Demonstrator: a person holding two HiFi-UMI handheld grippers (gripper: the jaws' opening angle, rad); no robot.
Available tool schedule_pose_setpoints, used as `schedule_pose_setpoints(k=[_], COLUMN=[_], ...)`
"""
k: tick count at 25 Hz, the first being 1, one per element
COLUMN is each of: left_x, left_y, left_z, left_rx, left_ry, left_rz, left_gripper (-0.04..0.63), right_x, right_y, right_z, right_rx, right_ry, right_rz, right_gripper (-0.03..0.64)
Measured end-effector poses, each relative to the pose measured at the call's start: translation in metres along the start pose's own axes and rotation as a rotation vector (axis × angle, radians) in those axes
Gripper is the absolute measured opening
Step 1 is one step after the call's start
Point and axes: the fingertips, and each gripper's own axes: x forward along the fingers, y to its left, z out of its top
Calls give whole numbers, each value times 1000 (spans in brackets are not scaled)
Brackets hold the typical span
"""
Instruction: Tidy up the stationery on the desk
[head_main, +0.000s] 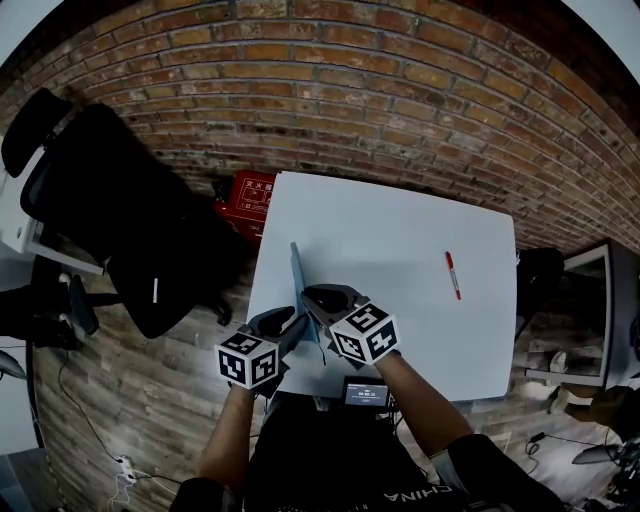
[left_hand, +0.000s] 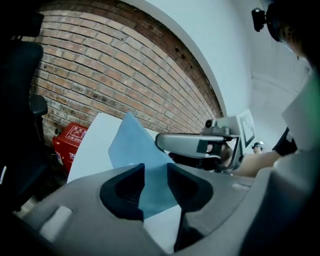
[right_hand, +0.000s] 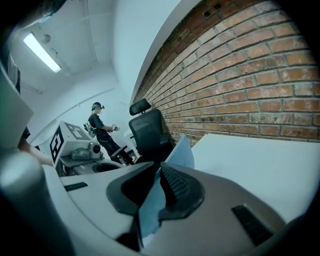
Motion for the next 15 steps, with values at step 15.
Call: schedule_pose_setpoints(k=[15], left_x=[2], left_y=[-28], left_z=[-4], left_rx=[68], left_ry=[162], left_rz=[94], left_gripper=[163], right_x=[7], right_y=[10], right_z=[2], right_rx=[-41], right_ry=[22], right_rz=[27], right_gripper=[48])
